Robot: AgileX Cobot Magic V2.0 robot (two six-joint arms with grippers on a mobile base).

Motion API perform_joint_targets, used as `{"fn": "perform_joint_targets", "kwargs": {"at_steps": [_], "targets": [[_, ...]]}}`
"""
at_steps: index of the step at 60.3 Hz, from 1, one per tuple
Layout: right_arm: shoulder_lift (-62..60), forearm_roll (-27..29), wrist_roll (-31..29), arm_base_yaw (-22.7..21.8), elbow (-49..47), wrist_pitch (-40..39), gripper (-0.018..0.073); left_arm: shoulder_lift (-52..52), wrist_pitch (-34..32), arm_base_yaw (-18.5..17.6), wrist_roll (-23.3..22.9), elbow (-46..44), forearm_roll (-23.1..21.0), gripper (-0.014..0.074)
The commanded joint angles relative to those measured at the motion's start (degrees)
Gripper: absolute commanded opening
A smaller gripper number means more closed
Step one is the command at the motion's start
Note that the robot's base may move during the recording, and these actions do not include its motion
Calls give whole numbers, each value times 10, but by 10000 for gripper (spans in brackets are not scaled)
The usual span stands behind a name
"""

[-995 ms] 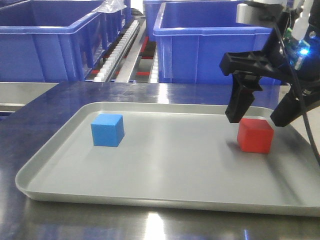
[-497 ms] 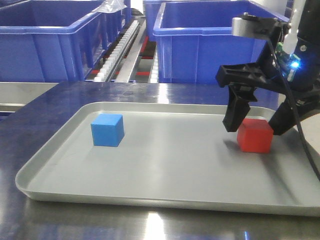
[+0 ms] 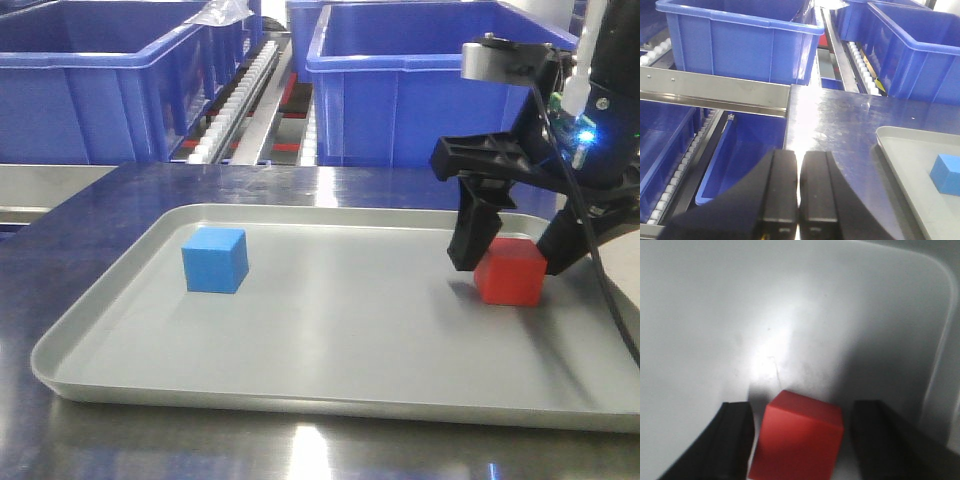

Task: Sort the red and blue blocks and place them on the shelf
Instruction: 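Lower the right gripper around the red cube and close, then lift the red cube with the right gripper off the tray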

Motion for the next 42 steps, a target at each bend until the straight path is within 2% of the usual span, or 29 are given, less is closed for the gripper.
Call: {"fn": "perform_joint_targets", "kwargs": {"at_steps": [1,11,18,29,42], "targets": [[-22,-1,-1,-1,-18,-24,384,-8,-48,0,-1,12,1,123],[-22,-1,-1,-1,-18,-25,166,-8,-48,0,-1,12,1,123],[-24,-1,-1,-1,-18,-25,47,-8,-48,0,-1,12,1,123],[-48,-1,-1,-1,-18,-31,51,-8,-48,0,-1,12,1,123],[-116,-1,-1,-1,-18,-82,51,-8,-48,0,-1,12,1,123]]}}
